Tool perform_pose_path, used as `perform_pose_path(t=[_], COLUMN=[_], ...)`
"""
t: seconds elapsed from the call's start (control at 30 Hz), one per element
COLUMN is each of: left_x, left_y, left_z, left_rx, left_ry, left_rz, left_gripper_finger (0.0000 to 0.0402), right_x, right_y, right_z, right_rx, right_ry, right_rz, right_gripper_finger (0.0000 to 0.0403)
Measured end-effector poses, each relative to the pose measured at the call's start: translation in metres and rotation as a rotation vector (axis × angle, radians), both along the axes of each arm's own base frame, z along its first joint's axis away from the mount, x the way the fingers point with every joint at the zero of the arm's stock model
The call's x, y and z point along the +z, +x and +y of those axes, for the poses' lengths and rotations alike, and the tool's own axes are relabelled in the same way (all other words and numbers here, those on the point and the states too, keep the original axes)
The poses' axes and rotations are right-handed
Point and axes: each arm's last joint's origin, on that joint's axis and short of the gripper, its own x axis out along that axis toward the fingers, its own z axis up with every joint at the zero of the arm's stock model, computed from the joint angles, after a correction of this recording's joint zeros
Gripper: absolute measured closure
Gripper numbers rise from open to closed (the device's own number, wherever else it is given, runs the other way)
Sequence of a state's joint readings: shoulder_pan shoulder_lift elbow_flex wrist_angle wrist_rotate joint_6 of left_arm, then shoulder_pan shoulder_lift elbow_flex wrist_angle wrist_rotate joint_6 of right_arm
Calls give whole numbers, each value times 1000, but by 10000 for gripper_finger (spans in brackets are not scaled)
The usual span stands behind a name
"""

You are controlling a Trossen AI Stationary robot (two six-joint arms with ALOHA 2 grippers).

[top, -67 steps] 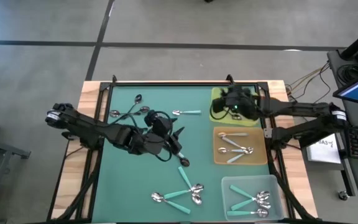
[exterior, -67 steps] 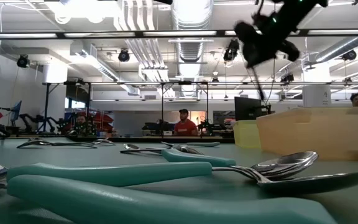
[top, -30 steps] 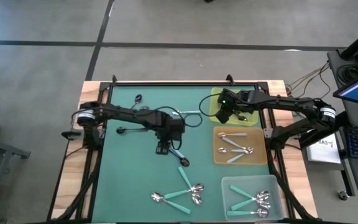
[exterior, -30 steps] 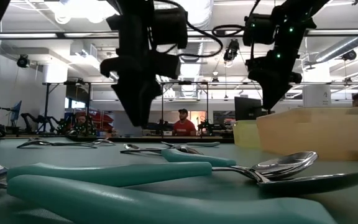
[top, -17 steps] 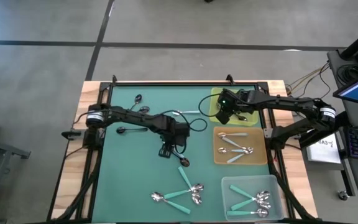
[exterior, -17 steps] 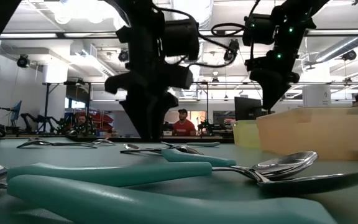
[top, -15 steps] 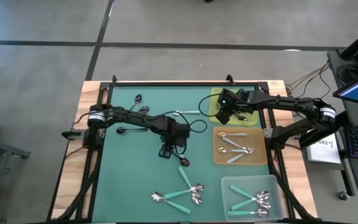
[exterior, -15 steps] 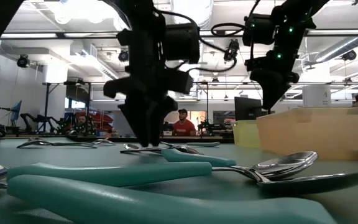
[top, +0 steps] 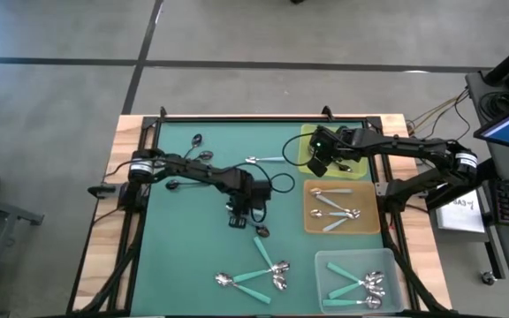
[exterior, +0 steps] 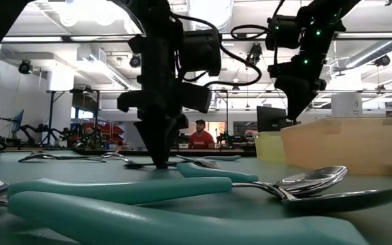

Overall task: Sort silverware by color (type)
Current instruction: Put the blue spoon into the orange bin

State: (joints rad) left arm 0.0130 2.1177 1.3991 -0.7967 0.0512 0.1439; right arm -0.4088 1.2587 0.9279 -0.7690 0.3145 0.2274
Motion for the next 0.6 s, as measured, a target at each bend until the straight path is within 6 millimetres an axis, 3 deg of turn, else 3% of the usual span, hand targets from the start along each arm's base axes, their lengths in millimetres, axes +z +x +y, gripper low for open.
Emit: perform_pose_path(t=[0.2, 0.33, 0.6], left_x=[8, 25, 62], left_y=[-1, -2, -16], left_z=[3, 11, 36], left_rx=[78, 140, 387], left_ry=[-16, -25, 139], left_rz=[-24, -83, -314], left_gripper_finger=[394, 396, 398], right_x=[0, 3, 23], right_y=[0, -1, -10], right_z=[0, 1, 6], right_rx=[-66, -104, -112], right_ry=[16, 31, 38], right_rz=[-33, -68, -203], right_gripper_finger=[310, 316, 319])
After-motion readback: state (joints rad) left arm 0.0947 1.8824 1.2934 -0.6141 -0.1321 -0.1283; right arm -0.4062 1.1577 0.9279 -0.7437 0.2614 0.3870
